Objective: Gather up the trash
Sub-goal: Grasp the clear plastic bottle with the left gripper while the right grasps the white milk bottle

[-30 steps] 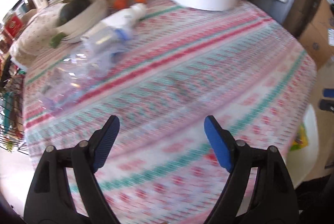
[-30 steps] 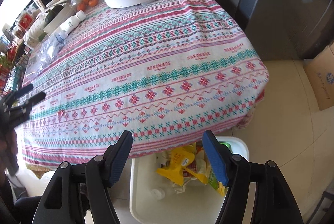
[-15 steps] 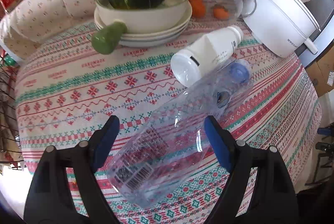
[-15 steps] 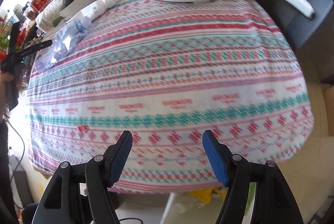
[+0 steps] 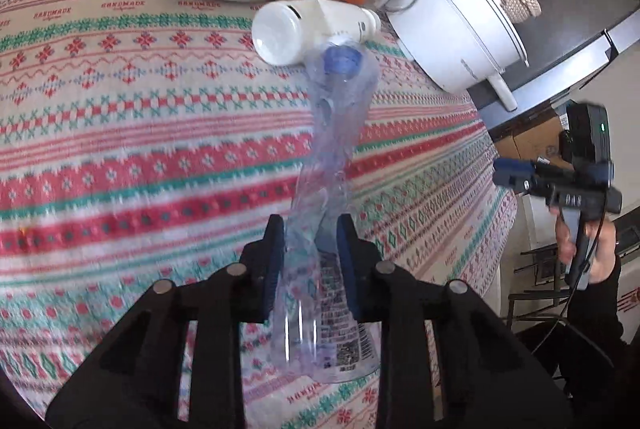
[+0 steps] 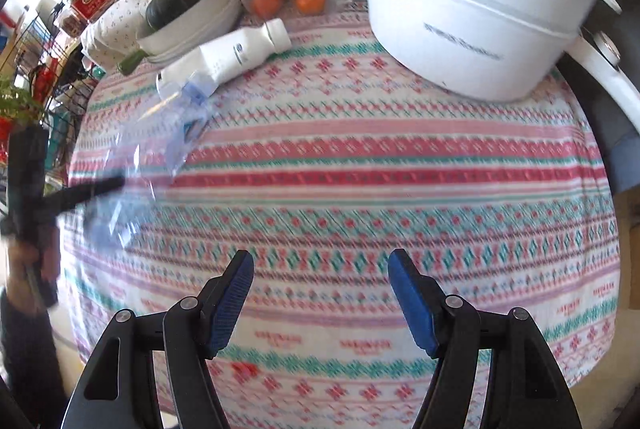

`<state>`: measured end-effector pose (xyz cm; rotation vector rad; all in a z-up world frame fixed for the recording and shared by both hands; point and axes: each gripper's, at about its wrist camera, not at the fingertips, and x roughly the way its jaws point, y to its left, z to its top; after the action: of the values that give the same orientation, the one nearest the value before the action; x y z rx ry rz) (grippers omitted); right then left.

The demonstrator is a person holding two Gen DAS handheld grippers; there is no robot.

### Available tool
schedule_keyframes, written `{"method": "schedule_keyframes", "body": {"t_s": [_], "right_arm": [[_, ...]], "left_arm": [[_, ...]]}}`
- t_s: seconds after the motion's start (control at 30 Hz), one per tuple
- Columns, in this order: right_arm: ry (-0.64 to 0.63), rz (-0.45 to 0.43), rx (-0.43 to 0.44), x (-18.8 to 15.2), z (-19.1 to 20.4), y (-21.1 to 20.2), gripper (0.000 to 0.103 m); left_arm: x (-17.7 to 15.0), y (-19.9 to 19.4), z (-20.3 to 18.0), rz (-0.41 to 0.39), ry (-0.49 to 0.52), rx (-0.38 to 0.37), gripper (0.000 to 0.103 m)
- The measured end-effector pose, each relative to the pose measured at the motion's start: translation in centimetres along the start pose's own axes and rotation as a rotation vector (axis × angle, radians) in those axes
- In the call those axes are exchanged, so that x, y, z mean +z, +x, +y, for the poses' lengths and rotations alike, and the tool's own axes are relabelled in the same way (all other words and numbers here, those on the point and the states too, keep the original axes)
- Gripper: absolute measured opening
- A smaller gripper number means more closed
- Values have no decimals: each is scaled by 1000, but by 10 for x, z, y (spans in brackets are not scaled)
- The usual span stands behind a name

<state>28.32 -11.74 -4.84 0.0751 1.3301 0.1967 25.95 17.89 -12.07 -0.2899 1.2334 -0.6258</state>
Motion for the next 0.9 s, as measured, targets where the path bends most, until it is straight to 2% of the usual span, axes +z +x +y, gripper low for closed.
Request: {"method": "schedule_keyframes", "body": {"t_s": [0.13,0.17,0.23,0.33,0.37,0.4,0.43,0.47,0.53,0.67,0.8,0.9], "right_arm": [[10,-1,7,21,13,9,71],[12,0,8,25,16,11,71],[16,-8,4,34,22,16,71],[34,-9,10,46,29,26,71],[45,-6,17,51,32,31,71],[52,-4,21,56,34,34,71],[63,-5,25,61,36,38,71],[80,-6,32,67,40,43,71],[109,-13,49,79,47,49,71],[178,-41,92,104,66,60,72],[272,-72,146,124,81,74,73],[363,-67,205,135,89,92,73]], "left_arm": [[-16,-2,-13,30,37,35,30],[-13,-1,-14,38,42,49,34],[-2,3,-13,38,39,38,52],[12,13,-12,25,39,41,53],[16,18,-9,28,29,43,53],[18,22,-4,30,5,44,40],[19,24,0,13,-29,-13,29],[18,22,2,-5,-42,-48,27],[10,13,-3,-69,-16,-19,20],[-12,-4,-7,-152,5,49,19],[-30,-15,6,-186,-48,42,19],[-38,-22,13,-207,-51,47,19]]}}
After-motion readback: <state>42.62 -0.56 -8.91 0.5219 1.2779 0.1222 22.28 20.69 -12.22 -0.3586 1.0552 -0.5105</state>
